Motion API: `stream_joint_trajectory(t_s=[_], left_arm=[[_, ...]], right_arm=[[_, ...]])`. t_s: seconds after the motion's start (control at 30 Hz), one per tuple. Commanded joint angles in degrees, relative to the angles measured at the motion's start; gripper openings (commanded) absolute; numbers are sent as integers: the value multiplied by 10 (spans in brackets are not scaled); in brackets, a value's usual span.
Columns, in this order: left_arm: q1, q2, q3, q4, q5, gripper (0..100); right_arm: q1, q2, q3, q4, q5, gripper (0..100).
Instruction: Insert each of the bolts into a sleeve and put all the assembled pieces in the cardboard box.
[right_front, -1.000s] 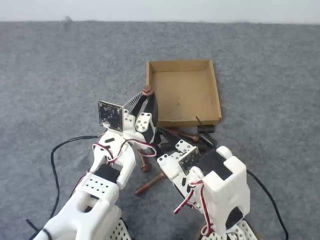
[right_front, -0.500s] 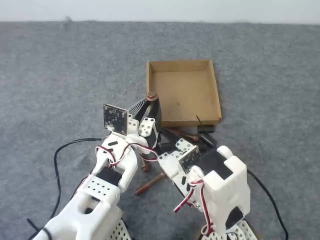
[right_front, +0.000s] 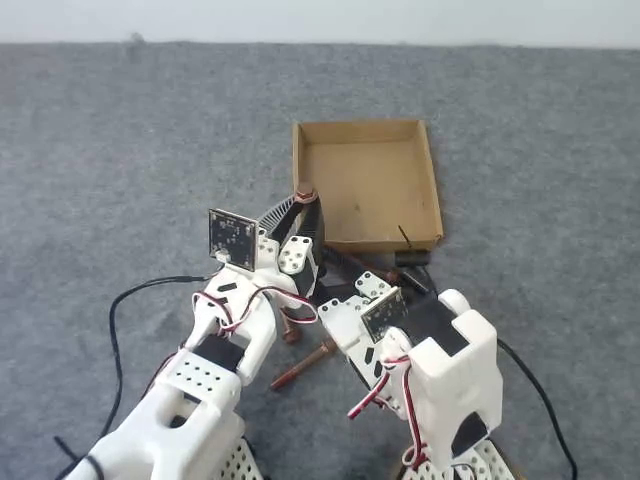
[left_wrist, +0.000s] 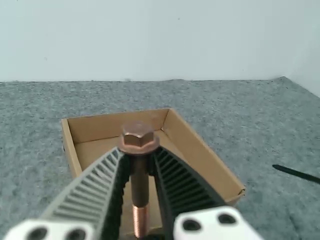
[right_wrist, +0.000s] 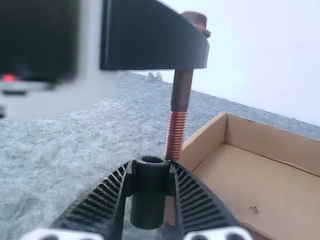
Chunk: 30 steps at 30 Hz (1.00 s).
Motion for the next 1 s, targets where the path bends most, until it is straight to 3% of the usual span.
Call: stream_joint_trajectory(t_s=[0.0, 0.3, 0.97], left_arm=[[4, -30, -11, -23, 2, 10], [-1, -30, -7, -78, 2, 10], [4, -30, 8, -78, 3, 10]], right_arm=[[11, -4, -25, -15, 6, 6], [11, -4, -25, -15, 6, 6], [37, -3, -42, -15, 7, 6]])
